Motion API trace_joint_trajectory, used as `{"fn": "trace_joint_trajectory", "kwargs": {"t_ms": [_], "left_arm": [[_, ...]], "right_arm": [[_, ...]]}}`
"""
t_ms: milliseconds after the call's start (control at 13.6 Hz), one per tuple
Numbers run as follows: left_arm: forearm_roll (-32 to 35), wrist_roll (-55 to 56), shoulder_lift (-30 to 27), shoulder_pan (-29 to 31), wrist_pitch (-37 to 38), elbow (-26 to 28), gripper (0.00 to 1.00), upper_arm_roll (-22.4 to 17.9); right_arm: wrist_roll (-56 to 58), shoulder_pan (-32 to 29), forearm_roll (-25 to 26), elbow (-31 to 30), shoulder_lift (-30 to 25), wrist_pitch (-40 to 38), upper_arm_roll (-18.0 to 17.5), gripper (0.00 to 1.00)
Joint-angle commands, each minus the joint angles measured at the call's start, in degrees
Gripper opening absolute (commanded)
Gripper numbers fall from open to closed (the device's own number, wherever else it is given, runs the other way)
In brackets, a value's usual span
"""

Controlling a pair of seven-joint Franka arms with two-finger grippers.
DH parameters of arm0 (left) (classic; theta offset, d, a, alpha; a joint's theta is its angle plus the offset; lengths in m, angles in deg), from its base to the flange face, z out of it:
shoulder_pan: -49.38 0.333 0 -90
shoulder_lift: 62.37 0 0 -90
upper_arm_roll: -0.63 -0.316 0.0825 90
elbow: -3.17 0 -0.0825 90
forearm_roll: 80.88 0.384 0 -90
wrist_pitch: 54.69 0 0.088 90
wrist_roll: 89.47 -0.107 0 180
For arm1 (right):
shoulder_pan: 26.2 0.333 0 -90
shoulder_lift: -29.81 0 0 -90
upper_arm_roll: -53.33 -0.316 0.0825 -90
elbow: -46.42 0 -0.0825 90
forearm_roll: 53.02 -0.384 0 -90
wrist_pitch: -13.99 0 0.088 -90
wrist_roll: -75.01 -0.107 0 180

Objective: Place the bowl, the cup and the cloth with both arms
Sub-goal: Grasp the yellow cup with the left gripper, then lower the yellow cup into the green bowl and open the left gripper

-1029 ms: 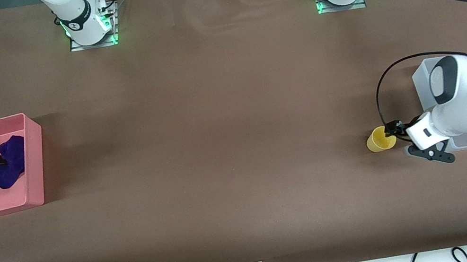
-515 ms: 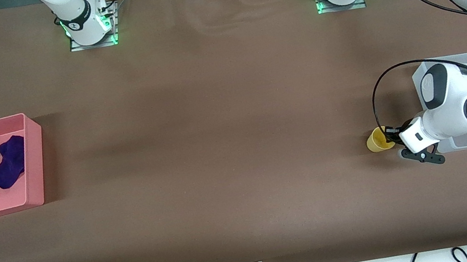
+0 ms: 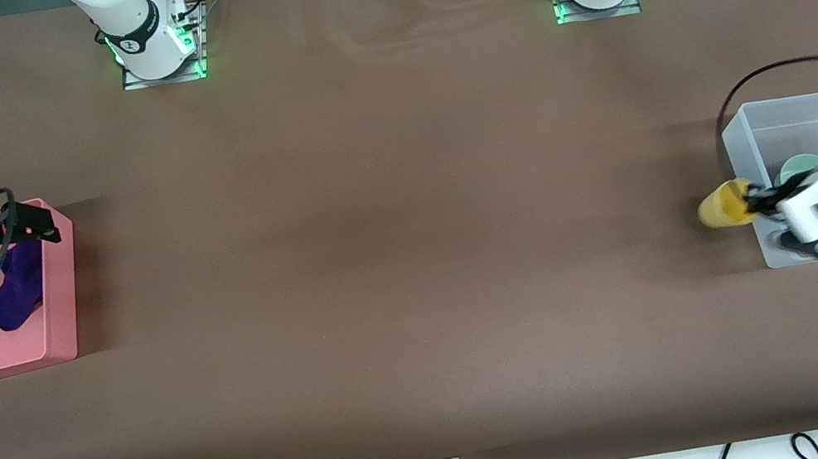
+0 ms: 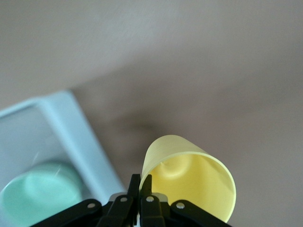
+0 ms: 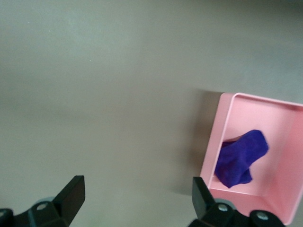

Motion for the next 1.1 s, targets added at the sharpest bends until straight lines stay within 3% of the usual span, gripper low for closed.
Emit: {"fn": "trace_joint_trajectory", "kwargs": {"t_ms": [0, 147, 368, 588, 662, 735, 809, 1029], "left_arm": [[3.68, -9.57, 0.43, 5.17, 3.41, -1.73, 0.0, 0.06], [10.9, -14.68, 1.22, 7.9, 0.88, -1.03, 0.0, 0.32], [11.89, -17.6, 0.7, 13.7, -10.35, 9.05, 0.0, 0.15], [11.98, -17.78, 1.39, 15.21, -14.06, 12.16, 0.0, 0.06], [12.5, -17.69, 1.4, 15.21, -15.21, 12.33, 0.1, 0.15], [12.68, -17.86, 1.4, 15.21, -15.22, 12.25, 0.67, 0.15], [12.68, -17.95, 0.96, 15.21, -14.7, 12.07, 1.0, 0.32], [12.07, -18.04, -1.58, 14.6, -12.15, 10.76, 1.0, 1.29]], "right_arm": [[0.2, -0.34, 1.17, -0.43, -4.68, -0.04, 0.81, 1.0], [0.47, -0.34, 1.34, -0.61, -5.74, -0.83, 2.3, 1.0], [-2.15, -0.43, 0.29, -0.52, -7.15, -4.24, 1.88, 1.0], [-6.91, -0.43, -0.15, -0.52, -7.15, -6.28, 1.17, 1.0], [-7.0, -0.43, -0.15, -0.43, -7.15, -6.46, 0.3, 1.0], [-6.92, -0.43, -0.24, -0.35, -6.89, -7.07, 0.29, 1.0], [-6.92, -0.43, -0.24, 0.35, -6.62, -7.25, 0.38, 1.0], [-9.8, -0.43, -2.96, 2.99, -4.95, -9.01, 0.38, 1.0]]}}
